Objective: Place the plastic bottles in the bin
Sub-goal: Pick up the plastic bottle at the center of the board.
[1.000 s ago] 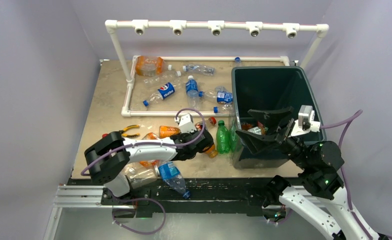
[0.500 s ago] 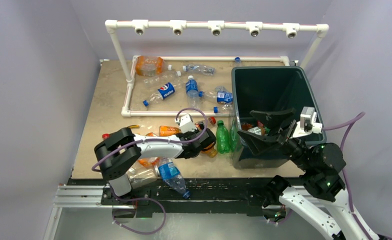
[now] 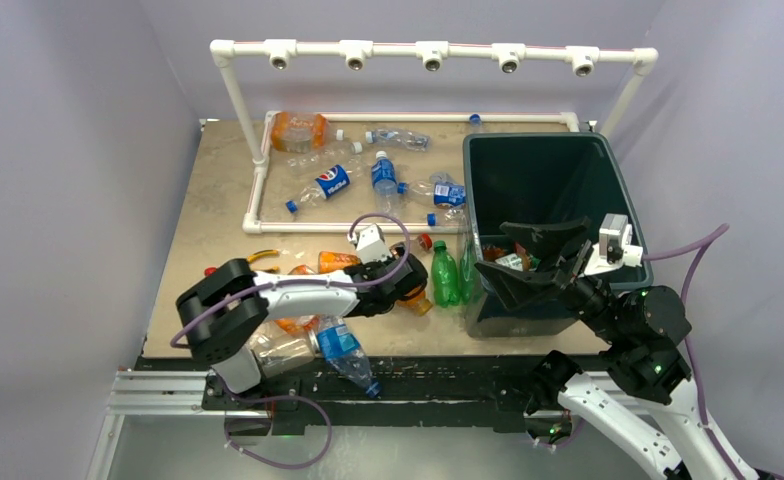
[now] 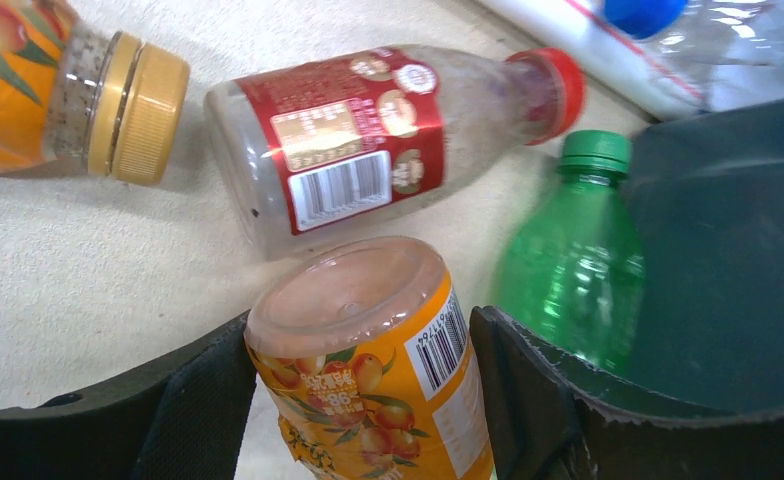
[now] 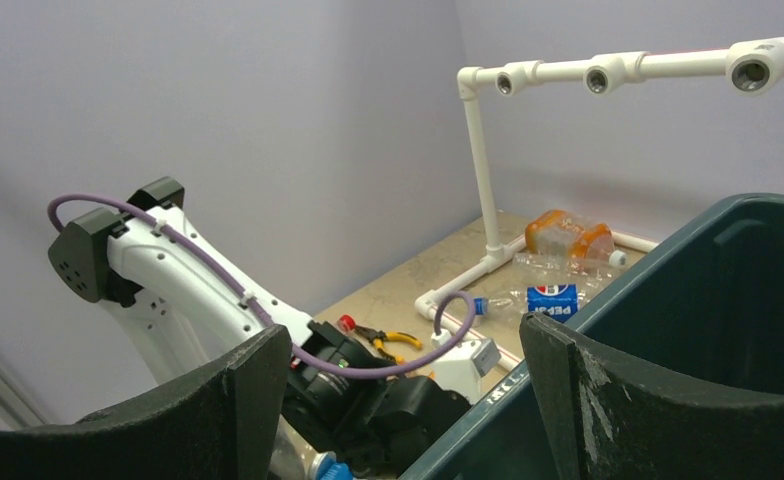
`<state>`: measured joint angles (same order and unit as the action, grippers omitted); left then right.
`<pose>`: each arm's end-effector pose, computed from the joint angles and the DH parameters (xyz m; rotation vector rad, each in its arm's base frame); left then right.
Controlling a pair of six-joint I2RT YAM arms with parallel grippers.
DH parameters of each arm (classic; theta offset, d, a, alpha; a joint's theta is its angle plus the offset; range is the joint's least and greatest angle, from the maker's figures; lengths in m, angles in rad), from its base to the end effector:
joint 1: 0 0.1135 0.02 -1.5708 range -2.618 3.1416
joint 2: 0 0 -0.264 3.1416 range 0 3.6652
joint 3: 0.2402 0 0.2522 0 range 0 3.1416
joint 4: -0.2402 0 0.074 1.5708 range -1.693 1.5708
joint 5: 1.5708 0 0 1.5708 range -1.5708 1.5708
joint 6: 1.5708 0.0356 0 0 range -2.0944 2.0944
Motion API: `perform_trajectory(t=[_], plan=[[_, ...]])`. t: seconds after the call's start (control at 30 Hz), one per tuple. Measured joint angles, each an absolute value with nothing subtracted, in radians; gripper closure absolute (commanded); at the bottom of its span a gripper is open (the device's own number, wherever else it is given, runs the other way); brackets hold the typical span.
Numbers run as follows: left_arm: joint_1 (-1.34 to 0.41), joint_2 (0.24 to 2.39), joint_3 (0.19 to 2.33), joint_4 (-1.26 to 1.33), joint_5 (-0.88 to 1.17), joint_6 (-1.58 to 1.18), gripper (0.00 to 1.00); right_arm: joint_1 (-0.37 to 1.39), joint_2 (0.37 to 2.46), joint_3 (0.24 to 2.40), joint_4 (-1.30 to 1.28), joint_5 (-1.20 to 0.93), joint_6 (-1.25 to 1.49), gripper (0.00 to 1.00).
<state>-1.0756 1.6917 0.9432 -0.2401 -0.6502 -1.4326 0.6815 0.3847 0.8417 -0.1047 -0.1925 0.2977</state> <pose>0.1750 -0.2787 0.1674 -0.6433 2.2444 -0.4175 0.0508 0.0499 0.4121 -0.4152 1.2146 0.9653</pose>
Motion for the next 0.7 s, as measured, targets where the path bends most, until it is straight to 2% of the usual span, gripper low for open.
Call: perform_trajectory(t=[0.2,0.4,0.5,0.57,0.67,0.7], plan=[[-1.102,1.529,0.938,-0.245,-0.649,-1.336,0.64,0.682,0.386,0.843,-0.105,-0.196,0.298,0.11],[-1.122,1.26,0.938,-0.282,-0.67,-1.155,0.71,0.682,0.405,0.885,-0.112,-0.21,0.298,0.11],[-1.122,1.079,0.939,-0.272,-0.696,-0.987,0.8,0.682,0.422,0.923,-0.108,-0.231,0.298,0.11],[-1.122,0.953,0.944,-0.253,-0.716,-0.859,0.9,0.682,0.437,0.942,-0.096,-0.25,0.299,0.11],[-1.122,0.838,0.991,-0.239,-0.734,-0.68,1.0,0.682,0.473,0.956,-0.069,-0.282,0.305,0.12],[-1.121,0.817,1.014,-0.231,-0.736,-0.628,1.0,0.682,0.49,0.958,-0.059,-0.29,0.308,0.12]])
